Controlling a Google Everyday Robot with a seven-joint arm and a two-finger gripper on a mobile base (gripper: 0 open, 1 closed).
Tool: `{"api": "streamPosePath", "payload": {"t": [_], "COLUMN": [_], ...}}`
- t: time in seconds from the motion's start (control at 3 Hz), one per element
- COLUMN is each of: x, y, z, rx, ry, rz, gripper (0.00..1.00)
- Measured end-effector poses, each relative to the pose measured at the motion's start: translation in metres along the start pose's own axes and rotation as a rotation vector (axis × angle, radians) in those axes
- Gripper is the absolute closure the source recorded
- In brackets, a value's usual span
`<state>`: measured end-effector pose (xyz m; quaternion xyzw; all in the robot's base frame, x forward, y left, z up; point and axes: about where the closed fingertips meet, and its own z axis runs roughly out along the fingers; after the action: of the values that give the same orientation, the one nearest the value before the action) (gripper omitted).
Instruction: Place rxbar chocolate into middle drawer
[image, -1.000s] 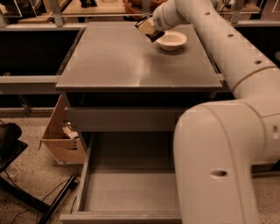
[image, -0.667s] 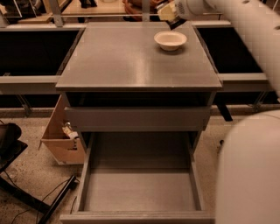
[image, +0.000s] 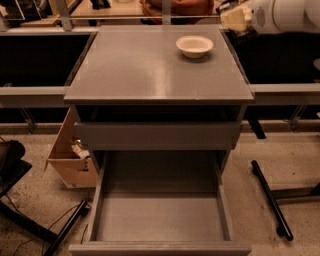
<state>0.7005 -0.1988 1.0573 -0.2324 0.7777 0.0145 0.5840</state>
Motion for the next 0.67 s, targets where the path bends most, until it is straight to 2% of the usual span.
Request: {"api": "streamPosePath", "payload": {"t": [0.33,0.67], "x": [0.099,0.216], "y": [0.039,0.098], "z": [0.005,0.015], "rx": [-0.05,-0.161], "ry": [0.214,0.47], "rz": [-0.01,-0.037], "gripper": [1.0,1.0]}}
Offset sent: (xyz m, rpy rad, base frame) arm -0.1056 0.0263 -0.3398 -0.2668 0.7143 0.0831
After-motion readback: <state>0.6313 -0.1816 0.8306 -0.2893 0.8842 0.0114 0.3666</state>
